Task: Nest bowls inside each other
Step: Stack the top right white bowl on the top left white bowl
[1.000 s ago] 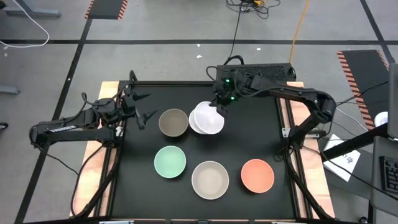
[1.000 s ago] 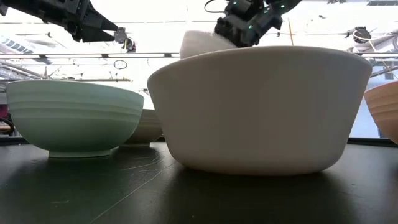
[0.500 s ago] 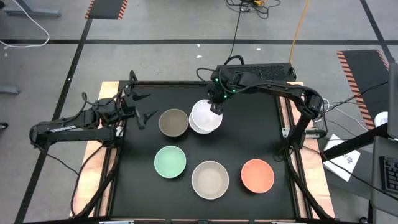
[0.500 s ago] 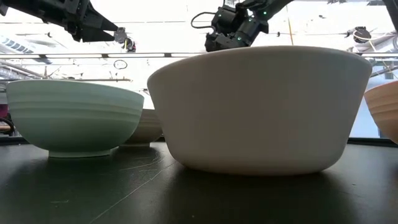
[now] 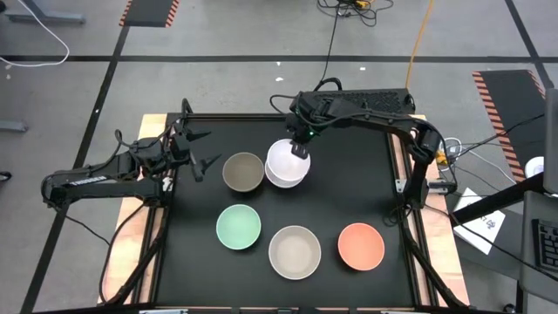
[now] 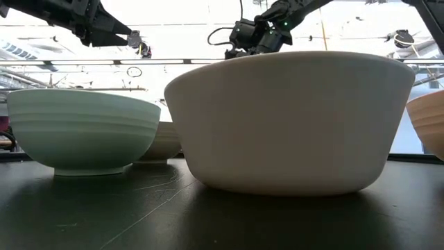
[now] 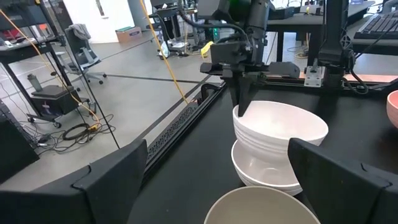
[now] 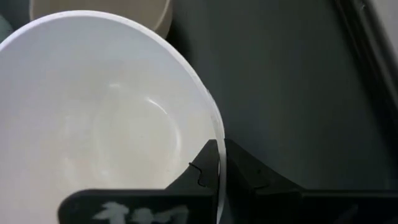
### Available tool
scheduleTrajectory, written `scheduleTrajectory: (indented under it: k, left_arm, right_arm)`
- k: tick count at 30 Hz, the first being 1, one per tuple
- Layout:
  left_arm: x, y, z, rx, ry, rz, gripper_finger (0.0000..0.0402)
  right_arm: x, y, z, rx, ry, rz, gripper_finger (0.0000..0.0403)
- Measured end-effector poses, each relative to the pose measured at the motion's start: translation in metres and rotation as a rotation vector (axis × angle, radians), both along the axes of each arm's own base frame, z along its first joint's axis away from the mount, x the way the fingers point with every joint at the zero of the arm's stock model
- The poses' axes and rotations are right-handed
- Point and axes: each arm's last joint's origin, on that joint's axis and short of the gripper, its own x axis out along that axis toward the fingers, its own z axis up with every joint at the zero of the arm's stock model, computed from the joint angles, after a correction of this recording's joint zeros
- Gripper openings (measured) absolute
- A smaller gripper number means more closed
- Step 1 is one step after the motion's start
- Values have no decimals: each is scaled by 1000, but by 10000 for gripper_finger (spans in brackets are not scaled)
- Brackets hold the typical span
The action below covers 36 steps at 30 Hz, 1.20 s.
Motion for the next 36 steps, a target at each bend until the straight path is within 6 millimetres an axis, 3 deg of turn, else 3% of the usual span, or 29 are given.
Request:
scheduleTrajectory:
  k: [21, 28, 36]
  left_arm:
    - [0, 0, -1, -9, 6, 1, 392]
    - [0, 0, -1, -13, 9, 2, 392]
    - [0, -1, -2, -27, 5, -31, 392]
  right_arm:
    - [-6, 11, -18, 88, 181, 6, 0]
    - [-10, 16, -21, 22, 291, -45, 0]
    - [-8, 21, -31, 37, 261, -36, 0]
